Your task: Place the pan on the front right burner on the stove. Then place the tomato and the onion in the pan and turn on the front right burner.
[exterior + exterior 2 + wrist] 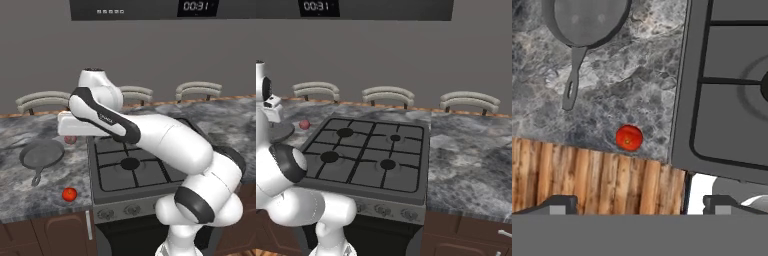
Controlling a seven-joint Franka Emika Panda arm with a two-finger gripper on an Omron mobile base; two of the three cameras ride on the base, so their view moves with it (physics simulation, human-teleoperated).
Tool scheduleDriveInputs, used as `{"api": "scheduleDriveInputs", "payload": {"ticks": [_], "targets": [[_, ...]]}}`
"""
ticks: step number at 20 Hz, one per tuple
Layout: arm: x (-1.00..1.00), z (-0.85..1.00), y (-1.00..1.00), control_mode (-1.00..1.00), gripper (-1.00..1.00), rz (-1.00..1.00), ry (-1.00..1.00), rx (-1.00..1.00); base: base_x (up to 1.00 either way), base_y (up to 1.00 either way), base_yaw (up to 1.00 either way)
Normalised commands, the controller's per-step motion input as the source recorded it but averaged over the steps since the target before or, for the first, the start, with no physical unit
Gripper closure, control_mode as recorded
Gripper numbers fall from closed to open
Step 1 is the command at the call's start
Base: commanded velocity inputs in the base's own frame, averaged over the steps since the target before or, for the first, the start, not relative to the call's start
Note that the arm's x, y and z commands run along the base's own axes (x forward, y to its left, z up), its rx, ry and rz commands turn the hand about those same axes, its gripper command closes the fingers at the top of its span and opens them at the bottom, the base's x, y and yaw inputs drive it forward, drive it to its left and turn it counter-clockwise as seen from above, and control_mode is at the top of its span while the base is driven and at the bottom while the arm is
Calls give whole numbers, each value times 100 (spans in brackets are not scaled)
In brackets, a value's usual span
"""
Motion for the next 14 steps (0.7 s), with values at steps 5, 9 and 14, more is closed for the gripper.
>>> {"api": "scheduleDriveInputs", "payload": {"ticks": [5,9,14], "targets": [[16,0,75,-100,-100,0,0,0,0,0,0],[31,0,60,-100,-100,0,0,0,0,0,0],[28,-2,50,-100,-100,0,0,0,0,0,0]]}}
